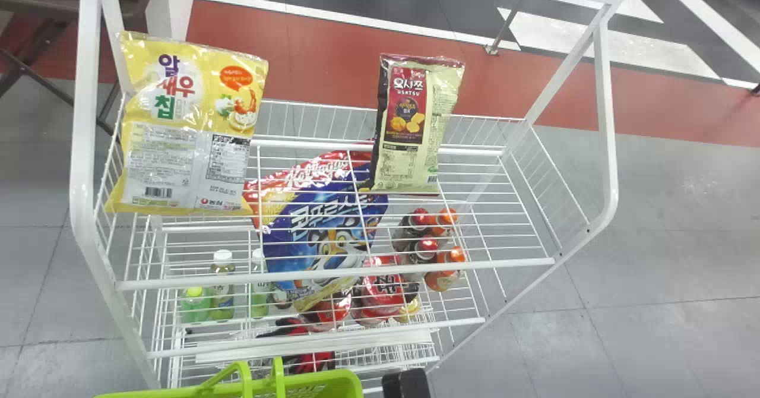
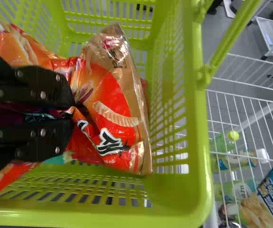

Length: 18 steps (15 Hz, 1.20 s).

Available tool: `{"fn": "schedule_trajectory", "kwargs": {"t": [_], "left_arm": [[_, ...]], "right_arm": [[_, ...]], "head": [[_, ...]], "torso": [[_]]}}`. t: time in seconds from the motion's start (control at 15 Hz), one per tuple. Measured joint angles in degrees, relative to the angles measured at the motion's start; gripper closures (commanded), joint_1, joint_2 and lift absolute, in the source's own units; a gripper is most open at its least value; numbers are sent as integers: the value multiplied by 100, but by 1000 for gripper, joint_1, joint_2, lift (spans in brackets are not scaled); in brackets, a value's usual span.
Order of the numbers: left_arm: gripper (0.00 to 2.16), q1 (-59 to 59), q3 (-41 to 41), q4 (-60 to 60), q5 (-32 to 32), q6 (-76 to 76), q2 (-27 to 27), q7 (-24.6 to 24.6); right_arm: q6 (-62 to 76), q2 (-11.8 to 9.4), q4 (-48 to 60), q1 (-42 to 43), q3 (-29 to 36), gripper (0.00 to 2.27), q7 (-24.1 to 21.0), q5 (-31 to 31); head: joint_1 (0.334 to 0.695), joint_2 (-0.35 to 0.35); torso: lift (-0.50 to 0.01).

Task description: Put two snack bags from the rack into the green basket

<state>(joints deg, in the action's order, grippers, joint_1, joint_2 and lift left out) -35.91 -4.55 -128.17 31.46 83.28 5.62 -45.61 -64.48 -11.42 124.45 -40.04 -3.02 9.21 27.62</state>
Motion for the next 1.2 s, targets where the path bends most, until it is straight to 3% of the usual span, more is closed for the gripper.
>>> {"fn": "schedule_trajectory", "kwargs": {"t": [0.4, 0.6, 0.73, 0.93, 1.07, 1.2], "left_arm": [[2138, -64, -74, -45, -41, 0, -3, 46], [2138, -65, -171, -34, -128, -10, -47, 54], [2138, -65, -210, -17, -154, -27, -62, 55], [2138, -65, -250, 7, -194, -66, -87, 86], [2138, -62, -261, 36, -202, -85, -93, 99], [2138, -57, -271, 54, -202, -87, -96, 106]], "right_arm": [[-243, 37, 286, -111, 1057, 43, 328, 906], [-1147, 302, 778, -173, 2011, 43, 956, 1523], [-1175, 486, 1063, -185, 2516, 46, 1477, 1595], [1366, 699, 1192, -475, 2643, 49, 1755, 784], [4030, 793, 1061, -846, 2185, 63, 1498, -171], [5748, 809, 923, -1149, 1759, 70, 1184, -685]], "head": [[695, -350], [695, -350], [695, -350], [695, -350], [695, -350], [695, -350]], "torso": [[-7], [-7], [-7], [-7], [-7], [-7]]}}
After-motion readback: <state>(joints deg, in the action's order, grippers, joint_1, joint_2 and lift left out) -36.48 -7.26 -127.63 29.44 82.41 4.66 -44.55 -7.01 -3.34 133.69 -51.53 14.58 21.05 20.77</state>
